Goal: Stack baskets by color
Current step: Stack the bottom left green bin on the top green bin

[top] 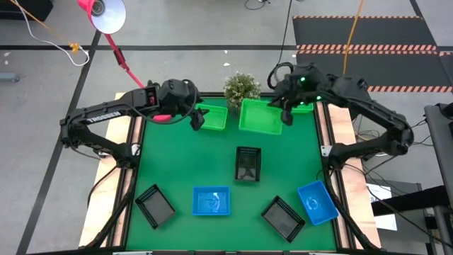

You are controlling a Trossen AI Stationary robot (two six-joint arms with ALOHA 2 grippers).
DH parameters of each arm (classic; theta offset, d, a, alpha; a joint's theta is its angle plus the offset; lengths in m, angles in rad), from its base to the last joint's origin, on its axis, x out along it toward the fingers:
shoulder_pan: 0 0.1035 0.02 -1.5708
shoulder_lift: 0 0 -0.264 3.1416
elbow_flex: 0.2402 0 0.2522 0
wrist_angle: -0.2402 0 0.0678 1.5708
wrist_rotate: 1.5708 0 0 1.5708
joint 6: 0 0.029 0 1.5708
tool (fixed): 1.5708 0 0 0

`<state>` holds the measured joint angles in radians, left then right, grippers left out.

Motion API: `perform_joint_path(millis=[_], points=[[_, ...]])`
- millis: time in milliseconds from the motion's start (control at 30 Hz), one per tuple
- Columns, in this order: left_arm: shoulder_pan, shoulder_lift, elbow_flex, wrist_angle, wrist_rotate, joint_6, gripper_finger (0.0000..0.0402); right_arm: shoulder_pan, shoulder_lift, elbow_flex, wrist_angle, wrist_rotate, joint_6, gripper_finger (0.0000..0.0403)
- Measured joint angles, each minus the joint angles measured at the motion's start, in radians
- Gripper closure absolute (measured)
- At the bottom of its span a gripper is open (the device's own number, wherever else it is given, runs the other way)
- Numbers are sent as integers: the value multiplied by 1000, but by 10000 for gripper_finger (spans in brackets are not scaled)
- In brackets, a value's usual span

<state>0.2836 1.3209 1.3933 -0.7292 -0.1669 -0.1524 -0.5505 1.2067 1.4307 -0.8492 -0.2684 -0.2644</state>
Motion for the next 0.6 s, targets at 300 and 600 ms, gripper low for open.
perform_joint_path(millis=[300,600], points=[[11,0,0,-6,2,14,163,-216,-51,0,-26,1,-81,401],[11,0,0,-19,2,16,163,-418,-35,0,-25,103,-183,401]])
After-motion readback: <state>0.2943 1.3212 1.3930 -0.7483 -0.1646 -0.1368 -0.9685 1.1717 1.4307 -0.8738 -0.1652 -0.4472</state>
